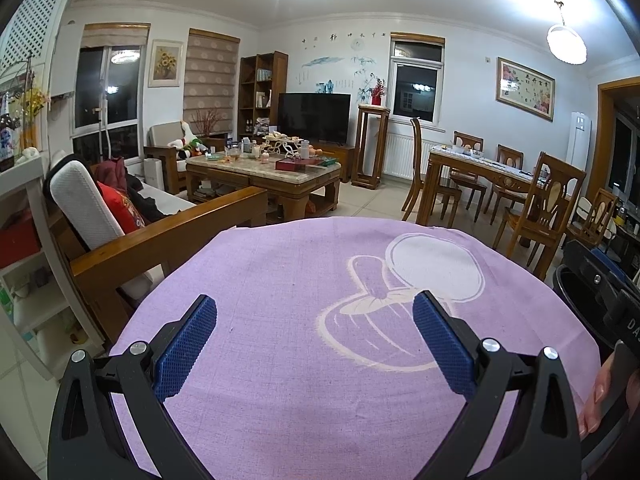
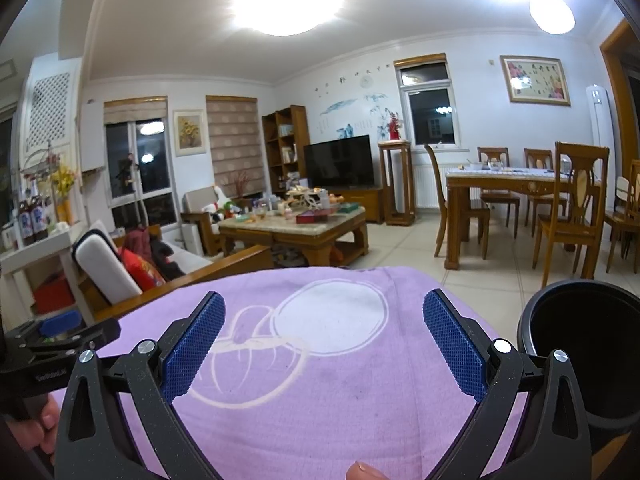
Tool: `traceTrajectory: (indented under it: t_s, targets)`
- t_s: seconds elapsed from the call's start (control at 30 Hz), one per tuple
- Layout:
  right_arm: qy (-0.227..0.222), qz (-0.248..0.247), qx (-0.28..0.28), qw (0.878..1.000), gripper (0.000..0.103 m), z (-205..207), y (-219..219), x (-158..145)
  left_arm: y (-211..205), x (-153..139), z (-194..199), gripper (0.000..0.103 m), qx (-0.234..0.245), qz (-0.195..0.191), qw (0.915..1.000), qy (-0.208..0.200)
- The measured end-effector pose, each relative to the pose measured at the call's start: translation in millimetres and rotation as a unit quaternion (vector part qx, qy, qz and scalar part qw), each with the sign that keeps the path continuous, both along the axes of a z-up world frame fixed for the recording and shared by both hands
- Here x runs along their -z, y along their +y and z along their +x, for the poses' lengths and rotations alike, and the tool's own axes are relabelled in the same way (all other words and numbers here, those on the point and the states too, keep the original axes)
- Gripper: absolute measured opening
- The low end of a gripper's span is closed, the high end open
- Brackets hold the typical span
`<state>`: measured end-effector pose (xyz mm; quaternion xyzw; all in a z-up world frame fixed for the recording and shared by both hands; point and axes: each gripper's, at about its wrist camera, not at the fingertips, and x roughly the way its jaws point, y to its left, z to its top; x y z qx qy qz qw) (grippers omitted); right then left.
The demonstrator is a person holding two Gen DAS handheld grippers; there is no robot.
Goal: Collect trash
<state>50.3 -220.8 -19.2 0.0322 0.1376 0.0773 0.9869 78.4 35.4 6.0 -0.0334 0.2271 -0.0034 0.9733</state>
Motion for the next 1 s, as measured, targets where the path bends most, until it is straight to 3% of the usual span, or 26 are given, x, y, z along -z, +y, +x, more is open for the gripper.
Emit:
traceTrajectory:
  t_s: [1.0]
  targets:
    - [0.001, 0.003, 0.001, 1.0, 0.098, -1.0, 4.4, 5.6, 1.9, 0.8, 0.6, 0.098, 0.001, 0.0, 1.0, -0.001]
